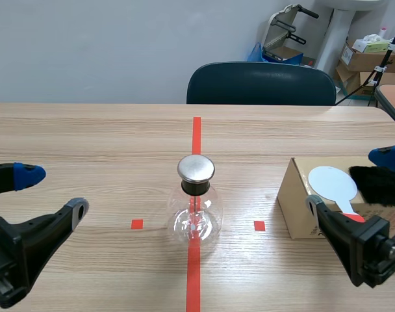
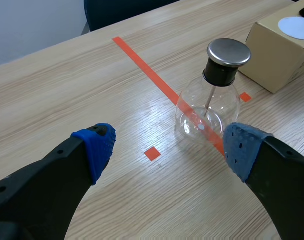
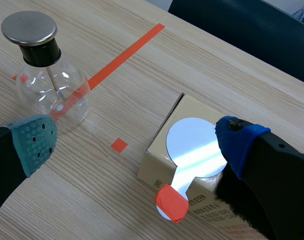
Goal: Do the electroscope experiment
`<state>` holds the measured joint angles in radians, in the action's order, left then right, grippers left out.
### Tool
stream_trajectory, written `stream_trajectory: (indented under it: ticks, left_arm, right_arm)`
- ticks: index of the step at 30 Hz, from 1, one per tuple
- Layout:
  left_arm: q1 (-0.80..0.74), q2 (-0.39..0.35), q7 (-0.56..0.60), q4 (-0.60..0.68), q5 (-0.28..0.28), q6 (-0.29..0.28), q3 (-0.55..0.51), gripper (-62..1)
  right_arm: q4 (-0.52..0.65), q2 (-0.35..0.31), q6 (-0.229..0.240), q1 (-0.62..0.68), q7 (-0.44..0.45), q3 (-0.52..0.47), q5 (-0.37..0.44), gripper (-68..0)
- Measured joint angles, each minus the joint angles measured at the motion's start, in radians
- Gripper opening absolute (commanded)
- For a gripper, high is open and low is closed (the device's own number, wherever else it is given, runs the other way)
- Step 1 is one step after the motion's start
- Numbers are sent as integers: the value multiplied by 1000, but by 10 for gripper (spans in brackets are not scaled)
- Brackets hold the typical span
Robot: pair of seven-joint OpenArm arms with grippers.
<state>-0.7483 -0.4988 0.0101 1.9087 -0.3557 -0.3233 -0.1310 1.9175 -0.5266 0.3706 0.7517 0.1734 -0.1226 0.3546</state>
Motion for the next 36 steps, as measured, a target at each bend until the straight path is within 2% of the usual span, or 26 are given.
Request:
stream_trajectory:
  ticks: [1,4,7,9,11,14,16,20,22,25,31,32,34,36]
  left_arm:
    - [0,0,-3,0,0,0,0,-144]
    - [0,0,-2,0,0,0,0,-144]
    - [0,0,-2,0,0,0,0,-144]
    - [0,0,-2,0,0,0,0,-144]
    - [0,0,-14,0,0,0,0,-144]
    - [0,0,-27,0,0,0,0,-144]
    - [0,0,-27,0,0,0,0,-144]
    - [0,-3,-53,0,1,-6,0,-144]
    - [0,-5,-59,0,19,-35,0,-144]
    - [3,-41,-50,0,23,-72,12,-144]
    - [68,-145,-51,0,23,-98,40,-144]
    - [74,-159,-51,0,23,-111,43,-144]
    - [78,-178,-50,0,23,-143,44,-144]
    - [78,-191,-43,0,23,-146,50,-144]
  right_arm:
    - [0,0,0,0,0,0,-14,4]
    - [0,0,13,0,3,0,-136,4]
    - [4,0,28,3,54,0,-349,4]
    - [23,-1,18,24,113,0,-508,4]
    - [47,0,-42,66,184,0,-664,4]
    - [66,0,-179,141,294,0,-878,4]
    - [66,4,-280,195,332,0,-1011,4]
    - [35,66,-484,249,393,0,-1187,4]
    - [-8,106,-551,247,409,0,-1229,4]
    - [-100,142,-621,235,437,8,-1268,4]
    - [-319,178,-813,161,501,53,-1312,4]
    - [-349,185,-829,143,502,53,-1313,4]
    - [-398,193,-832,107,493,53,-1313,4]
    - [-433,201,-835,73,465,53,-1311,4]
